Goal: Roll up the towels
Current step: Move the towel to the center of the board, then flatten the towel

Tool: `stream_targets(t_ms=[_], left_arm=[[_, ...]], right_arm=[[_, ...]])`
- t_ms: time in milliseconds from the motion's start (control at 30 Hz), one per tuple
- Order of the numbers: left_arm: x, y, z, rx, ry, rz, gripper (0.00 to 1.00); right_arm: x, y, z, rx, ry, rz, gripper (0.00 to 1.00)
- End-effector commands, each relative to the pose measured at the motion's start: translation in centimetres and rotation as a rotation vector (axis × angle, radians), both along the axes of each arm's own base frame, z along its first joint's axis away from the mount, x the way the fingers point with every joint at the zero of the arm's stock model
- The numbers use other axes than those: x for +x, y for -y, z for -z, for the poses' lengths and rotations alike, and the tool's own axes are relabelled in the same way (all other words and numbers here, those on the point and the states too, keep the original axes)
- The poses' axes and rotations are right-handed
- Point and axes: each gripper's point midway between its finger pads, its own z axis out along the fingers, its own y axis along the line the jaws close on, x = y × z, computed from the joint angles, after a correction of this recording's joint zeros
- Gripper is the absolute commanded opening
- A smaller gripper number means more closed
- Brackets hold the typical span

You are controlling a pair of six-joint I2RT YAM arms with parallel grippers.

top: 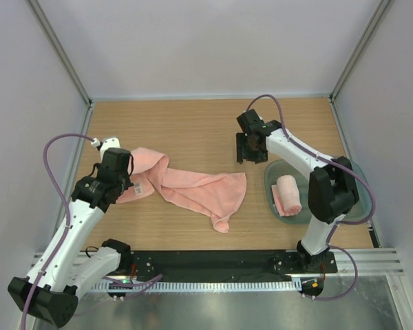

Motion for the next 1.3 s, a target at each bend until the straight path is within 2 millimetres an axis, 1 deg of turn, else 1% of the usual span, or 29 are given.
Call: stream_targets(t_ms=[0, 67, 100, 233, 300, 433, 533, 633, 667, 733, 767, 833, 867, 933, 967, 1000, 1067, 1100, 1133, 1167, 1200, 1233, 1267], left_arm=[[0.6, -0.4, -1.1, 0.006, 0.042, -0.026, 0.00], [0.6, -0.4, -1.1, 0.006, 0.041, -0.026, 0.00], [0.6, -0.4, -1.1, 0.006, 0.041, -0.026, 0.00], [0.6, -0.4, -1.1, 0.007, 0.040, -0.028, 0.00], [0.6, -0.4, -1.0, 0.009, 0.035, -0.027, 0.00], [0.6, -0.5, -1.0, 0.011, 0.034, -0.028, 0.00], [0.6, -0.5, -0.9, 0.011, 0.032, -0.029, 0.00], [0.6, -0.5, -0.9, 0.012, 0.030, -0.028, 0.00], [0.6, -0.5, -0.8, 0.013, 0.027, -0.028, 0.00], [0.7, -0.4, -0.9, 0.013, 0.028, -0.028, 0.00], [0.6, -0.5, -0.8, 0.013, 0.028, -0.028, 0.00], [0.7, -0.5, -0.8, 0.015, 0.023, -0.030, 0.00], [0.8, -0.5, -0.7, 0.015, 0.023, -0.032, 0.00], [0.9, -0.3, -0.6, 0.015, 0.011, -0.023, 0.00], [1.0, -0.2, -0.9, 0.012, 0.014, -0.020, 0.00], [1.3, 0.0, -1.0, 0.010, 0.015, -0.013, 0.00], [2.1, 0.6, -1.1, 0.001, -0.002, 0.009, 0.00], [3.0, 0.8, -2.9, -0.006, 0.033, 0.015, 0.00], [4.0, 1.1, -2.9, 0.001, 0.010, 0.027, 0.00], [5.0, 1.2, -3.9, 0.001, 0.029, 0.030, 0.00], [6.3, 1.3, -6.7, 0.005, 0.079, 0.044, 0.00], [7.5, 0.8, -8.0, 0.008, 0.094, 0.029, 0.00], [8.9, 0.8, -8.0, 0.020, 0.060, 0.028, 0.00]], right_arm=[[-1.2, -0.3, 2.4, -0.008, -0.074, -0.059, 0.61], [-1.3, -0.4, 3.4, -0.013, -0.096, -0.066, 0.60], [-1.4, -0.4, 4.2, -0.020, -0.117, -0.069, 0.59], [-1.5, -0.8, 5.7, -0.009, -0.152, -0.080, 0.57], [-1.4, -1.1, 6.2, 0.002, -0.158, -0.085, 0.55], [-1.5, -1.1, 7.4, -0.005, -0.181, -0.084, 0.51], [-1.6, -1.1, 7.8, -0.003, -0.189, -0.082, 0.46], [-1.6, -1.2, 8.1, 0.006, -0.195, -0.087, 0.36], [-1.7, -1.4, 8.1, 0.010, -0.196, -0.090, 0.31], [-1.6, -1.4, 8.2, 0.015, -0.197, -0.092, 0.22], [-1.6, -1.4, 8.1, 0.018, -0.196, -0.091, 0.14], [-1.5, -1.4, 7.9, 0.023, -0.193, -0.089, 0.02], [-1.4, -1.4, 7.7, 0.029, -0.193, -0.089, 0.01], [-0.7, -1.7, 6.5, 0.049, -0.163, -0.085, 0.01], [-0.6, -1.6, 5.8, 0.054, -0.158, -0.080, 0.01], [0.5, -2.0, 4.2, 0.077, -0.119, -0.077, 0.01], [2.0, -1.8, 2.3, 0.110, -0.083, -0.052, 0.01], [3.4, -2.8, 0.2, 0.165, -0.054, -0.060, 0.01], [4.6, -2.3, -1.1, 0.190, -0.035, -0.039, 0.01], [5.2, -2.1, -2.3, 0.203, -0.032, -0.028, 0.01], [7.7, -2.6, -6.2, 0.253, 0.054, -0.030, 0.01], [9.0, -2.5, -6.6, 0.260, 0.055, -0.016, 0.01], [9.7, -1.4, -7.5, 0.262, 0.038, 0.012, 0.01]])
